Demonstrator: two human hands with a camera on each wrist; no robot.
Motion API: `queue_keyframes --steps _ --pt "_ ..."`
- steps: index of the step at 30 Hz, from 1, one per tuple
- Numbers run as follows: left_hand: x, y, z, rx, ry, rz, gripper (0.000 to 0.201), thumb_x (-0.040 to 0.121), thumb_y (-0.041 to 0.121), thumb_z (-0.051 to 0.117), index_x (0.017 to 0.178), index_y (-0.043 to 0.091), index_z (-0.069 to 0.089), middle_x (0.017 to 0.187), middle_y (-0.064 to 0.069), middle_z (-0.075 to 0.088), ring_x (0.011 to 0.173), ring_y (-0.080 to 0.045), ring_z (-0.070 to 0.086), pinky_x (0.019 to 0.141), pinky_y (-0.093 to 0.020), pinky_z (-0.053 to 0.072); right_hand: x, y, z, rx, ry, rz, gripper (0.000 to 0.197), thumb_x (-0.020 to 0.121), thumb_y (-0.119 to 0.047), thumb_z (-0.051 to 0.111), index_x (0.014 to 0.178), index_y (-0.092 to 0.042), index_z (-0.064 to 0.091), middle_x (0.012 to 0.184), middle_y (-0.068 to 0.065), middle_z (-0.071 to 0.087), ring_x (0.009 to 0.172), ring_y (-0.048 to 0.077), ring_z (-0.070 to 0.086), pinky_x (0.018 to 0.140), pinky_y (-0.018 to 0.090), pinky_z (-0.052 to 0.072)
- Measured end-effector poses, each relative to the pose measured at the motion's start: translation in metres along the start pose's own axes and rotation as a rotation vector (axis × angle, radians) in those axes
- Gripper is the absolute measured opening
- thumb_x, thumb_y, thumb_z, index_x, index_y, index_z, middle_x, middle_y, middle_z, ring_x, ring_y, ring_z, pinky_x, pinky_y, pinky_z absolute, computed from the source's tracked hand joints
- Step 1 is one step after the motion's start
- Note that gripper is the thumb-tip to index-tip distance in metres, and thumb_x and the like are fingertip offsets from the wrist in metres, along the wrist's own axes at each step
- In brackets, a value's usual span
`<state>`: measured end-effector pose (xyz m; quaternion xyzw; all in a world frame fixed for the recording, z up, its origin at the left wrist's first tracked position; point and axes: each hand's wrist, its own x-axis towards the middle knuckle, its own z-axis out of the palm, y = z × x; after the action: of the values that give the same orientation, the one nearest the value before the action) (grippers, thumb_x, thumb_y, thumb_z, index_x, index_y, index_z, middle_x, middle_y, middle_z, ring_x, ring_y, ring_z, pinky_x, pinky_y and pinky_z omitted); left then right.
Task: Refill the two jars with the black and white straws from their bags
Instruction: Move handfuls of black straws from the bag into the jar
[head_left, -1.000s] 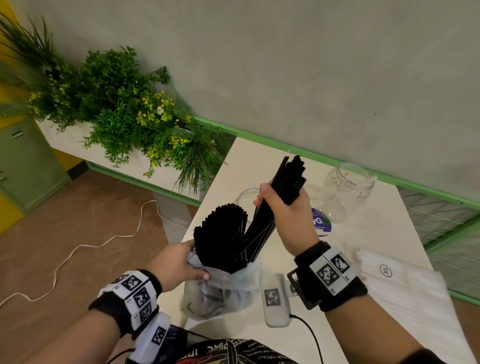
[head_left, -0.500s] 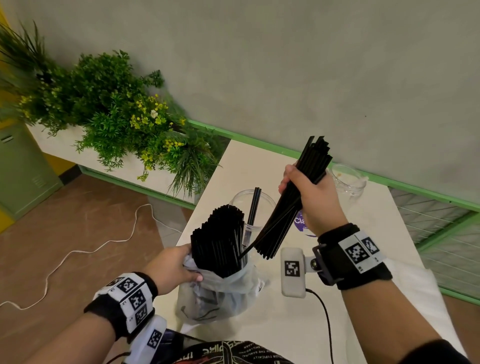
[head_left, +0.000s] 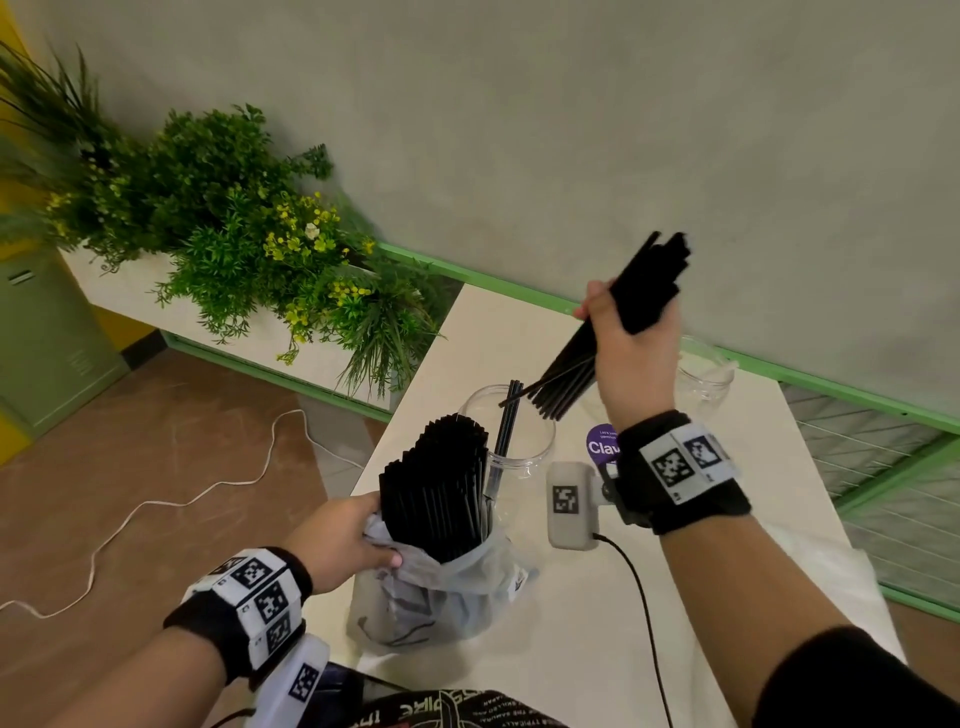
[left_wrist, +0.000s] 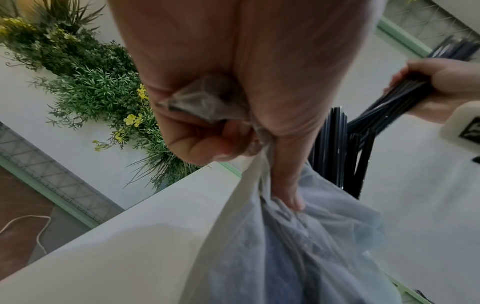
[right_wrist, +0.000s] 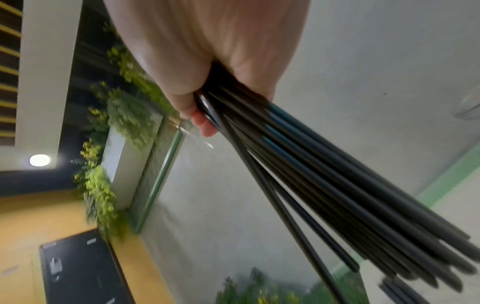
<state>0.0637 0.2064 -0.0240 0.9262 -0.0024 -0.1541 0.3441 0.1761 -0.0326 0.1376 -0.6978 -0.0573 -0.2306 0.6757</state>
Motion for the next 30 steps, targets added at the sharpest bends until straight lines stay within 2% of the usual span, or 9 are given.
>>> queue_keyframes --steps 5,8,11,16,19,22,24,27,30 --pt "0.0 -0.001 0.0 -0.007 0.002 -0.002 0.042 0.073 0.029 0.08 0.1 0.041 0.051 0.095 0.01 0.063 0.095 -0.012 0.06 0.075 -0.023 0.045 -0.009 0.047 0.021 -0.058 -0.094 0.134 0.018 0.09 -0.018 0.066 0.102 -0.009 0.055 0.085 0.001 0.069 0.077 0.005 0.066 0.075 0.023 0.052" --pt "-0.001 0.0 0.0 -0.015 0.004 -0.01 0.042 0.072 0.029 0.08 0.103 0.039 0.053 0.094 0.011 0.062 0.094 -0.011 0.06 0.073 -0.022 0.044 -0.013 0.079 0.019 -0.109 -0.105 0.238 0.021 0.088 -0.022 0.068 0.101 -0.009 0.057 0.092 0.002 0.069 0.082 0.009 0.064 0.073 0.022 0.045" --pt "-0.001 0.0 0.001 -0.003 0.006 -0.029 0.046 0.072 0.032 0.08 0.113 0.029 0.06 0.1 0.007 0.067 0.097 -0.013 0.061 0.079 -0.026 0.048 -0.017 0.107 0.015 -0.189 -0.095 0.34 0.028 0.087 -0.028 0.068 0.108 -0.014 0.057 0.099 -0.001 0.065 0.089 0.014 0.062 0.081 0.028 0.046" --pt "0.0 -0.003 0.002 -0.008 0.004 -0.041 0.05 0.071 0.032 0.08 0.117 0.029 0.059 0.106 0.006 0.068 0.099 -0.013 0.061 0.082 -0.028 0.049 -0.021 0.144 0.012 -0.471 -0.096 0.386 0.055 0.078 -0.055 0.066 0.112 -0.012 0.059 0.115 0.01 0.06 0.11 0.033 0.054 0.096 0.05 0.046" --pt "0.001 -0.003 0.002 -0.013 0.0 -0.037 0.051 0.071 0.03 0.08 0.118 0.027 0.059 0.108 0.005 0.068 0.1 -0.014 0.061 0.083 -0.029 0.049 -0.019 0.146 0.011 -0.487 -0.111 0.304 0.051 0.085 -0.04 0.067 0.121 -0.006 0.052 0.12 0.01 0.05 0.114 0.029 0.05 0.101 0.043 0.041" --pt "0.002 -0.003 0.003 0.001 -0.001 -0.033 0.051 0.071 0.03 0.08 0.117 0.025 0.06 0.107 0.004 0.069 0.1 -0.015 0.061 0.081 -0.029 0.048 -0.016 0.141 0.008 -0.477 -0.157 0.13 0.053 0.088 -0.023 0.067 0.133 -0.013 0.04 0.125 0.006 0.042 0.103 0.013 0.049 0.091 0.026 0.04" --pt "0.002 -0.003 0.003 0.007 -0.003 -0.038 0.05 0.071 0.03 0.08 0.117 0.025 0.06 0.106 0.003 0.068 0.099 -0.015 0.061 0.08 -0.028 0.048 -0.013 0.141 0.006 -0.543 -0.236 -0.026 0.063 0.089 -0.019 0.066 0.142 -0.018 0.031 0.132 0.006 0.036 0.099 0.011 0.051 0.085 0.023 0.041" --pt "0.001 -0.004 0.003 0.011 -0.002 -0.038 0.05 0.071 0.03 0.08 0.116 0.026 0.06 0.105 0.004 0.068 0.099 -0.015 0.061 0.08 -0.029 0.048 -0.003 0.146 0.003 -0.639 -0.397 -0.208 0.058 0.092 -0.024 0.061 0.143 -0.023 0.033 0.139 0.004 0.033 0.114 0.018 0.051 0.095 0.032 0.046" --pt "0.001 -0.005 0.003 0.009 0.0 -0.036 0.051 0.071 0.03 0.079 0.117 0.028 0.059 0.106 0.005 0.068 0.1 -0.015 0.061 0.081 -0.028 0.047 0.003 0.149 0.001 -0.704 -0.522 -0.221 0.046 0.096 -0.034 0.054 0.139 -0.023 0.042 0.139 0.005 0.038 0.126 0.025 0.042 0.107 0.044 0.038"
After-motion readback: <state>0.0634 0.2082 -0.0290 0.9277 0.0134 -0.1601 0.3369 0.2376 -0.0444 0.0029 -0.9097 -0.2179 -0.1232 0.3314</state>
